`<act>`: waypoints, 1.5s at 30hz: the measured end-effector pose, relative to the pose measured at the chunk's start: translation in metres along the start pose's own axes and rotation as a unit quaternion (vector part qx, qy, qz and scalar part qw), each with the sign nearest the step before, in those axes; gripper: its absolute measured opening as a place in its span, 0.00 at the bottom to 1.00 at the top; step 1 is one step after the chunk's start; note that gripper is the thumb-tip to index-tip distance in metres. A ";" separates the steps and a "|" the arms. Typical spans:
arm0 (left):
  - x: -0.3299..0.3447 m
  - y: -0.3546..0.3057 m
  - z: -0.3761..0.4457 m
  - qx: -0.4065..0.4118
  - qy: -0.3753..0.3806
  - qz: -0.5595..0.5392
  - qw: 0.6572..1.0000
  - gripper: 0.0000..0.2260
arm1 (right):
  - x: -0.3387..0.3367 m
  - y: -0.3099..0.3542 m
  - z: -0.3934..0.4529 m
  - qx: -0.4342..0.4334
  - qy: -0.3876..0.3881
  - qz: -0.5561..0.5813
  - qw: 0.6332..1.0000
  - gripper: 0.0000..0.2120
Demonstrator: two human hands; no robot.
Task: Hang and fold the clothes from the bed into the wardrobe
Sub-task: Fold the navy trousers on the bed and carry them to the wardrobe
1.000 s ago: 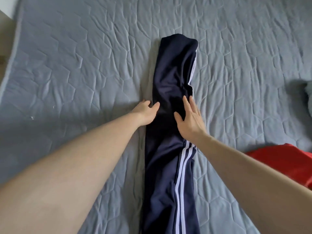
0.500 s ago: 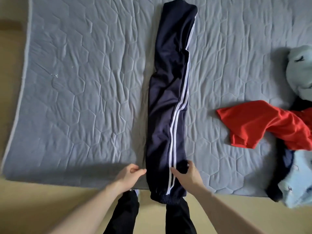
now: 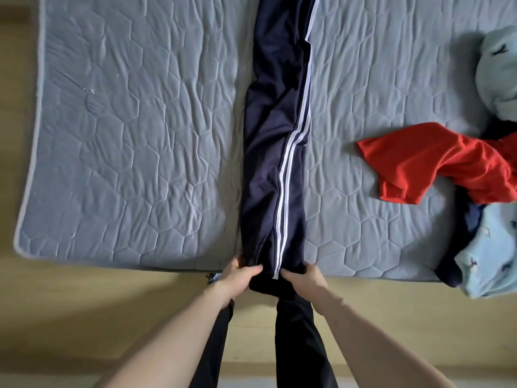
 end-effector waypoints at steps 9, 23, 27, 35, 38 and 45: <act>-0.009 -0.034 -0.051 -0.009 -0.028 -0.086 0.996 0.17 | -0.032 0.031 -0.034 0.031 0.023 0.022 0.999 0.10; -0.054 -0.288 -0.085 0.171 -0.063 -0.155 0.971 0.18 | -0.163 0.262 -0.034 -0.030 -0.050 0.180 0.982 0.05; -0.058 -0.339 -0.066 0.216 -0.042 -0.181 0.958 0.17 | -0.180 0.301 -0.014 -0.074 -0.083 0.266 0.958 0.08; -0.078 -0.326 -0.010 0.252 -0.186 0.013 0.950 0.22 | -0.158 0.282 0.042 -0.152 -0.185 0.039 0.970 0.26; -0.079 -0.292 0.012 0.193 -0.158 0.026 0.968 0.28 | -0.137 0.245 0.060 -0.117 -0.163 0.008 0.980 0.39; -0.058 -0.269 0.048 0.159 -0.063 -0.078 0.982 0.25 | -0.110 0.231 0.089 -0.086 -0.081 0.172 0.978 0.21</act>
Point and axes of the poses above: each hand's wrist, its own z-axis towards the middle knuckle, its own x-axis out of the palm, y = z × x, the point moved 1 cm from there along z, towards the middle knuckle, and after that the axes turned 6 degrees about -z, right-handed, at the moved point
